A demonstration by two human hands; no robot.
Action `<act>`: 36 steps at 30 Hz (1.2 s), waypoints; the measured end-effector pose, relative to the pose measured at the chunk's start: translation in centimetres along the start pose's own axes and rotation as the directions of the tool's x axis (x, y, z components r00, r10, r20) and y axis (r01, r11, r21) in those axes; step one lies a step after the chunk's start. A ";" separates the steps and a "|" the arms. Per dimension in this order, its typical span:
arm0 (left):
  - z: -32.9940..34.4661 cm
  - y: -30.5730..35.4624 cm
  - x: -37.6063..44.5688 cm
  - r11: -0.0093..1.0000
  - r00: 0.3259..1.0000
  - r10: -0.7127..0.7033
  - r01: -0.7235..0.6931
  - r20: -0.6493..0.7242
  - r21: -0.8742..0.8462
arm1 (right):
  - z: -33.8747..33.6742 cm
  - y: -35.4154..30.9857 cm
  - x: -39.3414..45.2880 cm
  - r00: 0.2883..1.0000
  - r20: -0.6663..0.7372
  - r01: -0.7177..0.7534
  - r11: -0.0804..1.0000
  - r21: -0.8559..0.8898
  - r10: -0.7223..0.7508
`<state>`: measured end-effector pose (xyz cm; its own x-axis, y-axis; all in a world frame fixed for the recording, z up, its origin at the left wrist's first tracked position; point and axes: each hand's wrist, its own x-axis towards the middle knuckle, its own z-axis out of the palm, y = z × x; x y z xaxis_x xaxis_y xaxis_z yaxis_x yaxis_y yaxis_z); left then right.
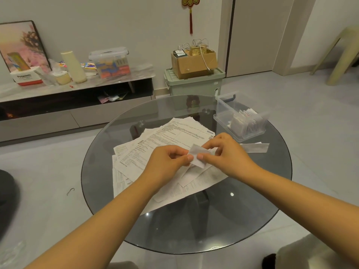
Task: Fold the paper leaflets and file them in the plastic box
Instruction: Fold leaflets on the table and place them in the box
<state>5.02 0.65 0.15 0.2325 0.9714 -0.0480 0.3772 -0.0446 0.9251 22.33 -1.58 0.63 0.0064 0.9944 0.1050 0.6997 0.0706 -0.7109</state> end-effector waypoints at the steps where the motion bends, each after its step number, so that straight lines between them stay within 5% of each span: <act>1: 0.3 0.2 0.1 1.000 1.000 0.005 -0.005 0.006 0.008 | -0.4 0.1 0.0 1.000 0.020 -0.016 1.000 -0.014 0.016; 10: 5.6 1.7 2.0 0.990 0.992 0.076 -0.087 0.101 0.113 | -4.6 3.5 -0.2 0.985 0.070 -0.150 0.985 -0.090 0.156; 14: 7.5 2.9 3.4 0.974 0.990 0.122 -0.134 0.075 0.181 | -6.7 5.6 0.1 0.972 0.047 -0.207 0.936 -0.283 0.229; 24: 12.4 3.9 8.4 0.778 0.959 0.119 -0.252 0.258 0.576 | -7.9 8.6 1.9 0.943 0.024 -0.296 0.867 -0.402 0.333; 31: 13.4 5.0 10.0 0.837 0.960 -0.090 -0.072 0.266 0.542 | -8.1 9.1 2.2 0.957 -0.045 -0.280 0.873 -0.399 0.287; 36: 12.1 5.0 10.3 0.910 0.956 -0.056 -0.069 0.287 0.408 | -8.9 8.4 2.5 0.971 -0.004 -0.225 0.912 -0.343 0.238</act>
<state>20.12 7.58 -0.22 0.4587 0.8643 -0.2061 0.6933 -0.2030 0.6915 34.58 0.76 1.10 0.1761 0.9822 -0.0646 0.8816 -0.1866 -0.4335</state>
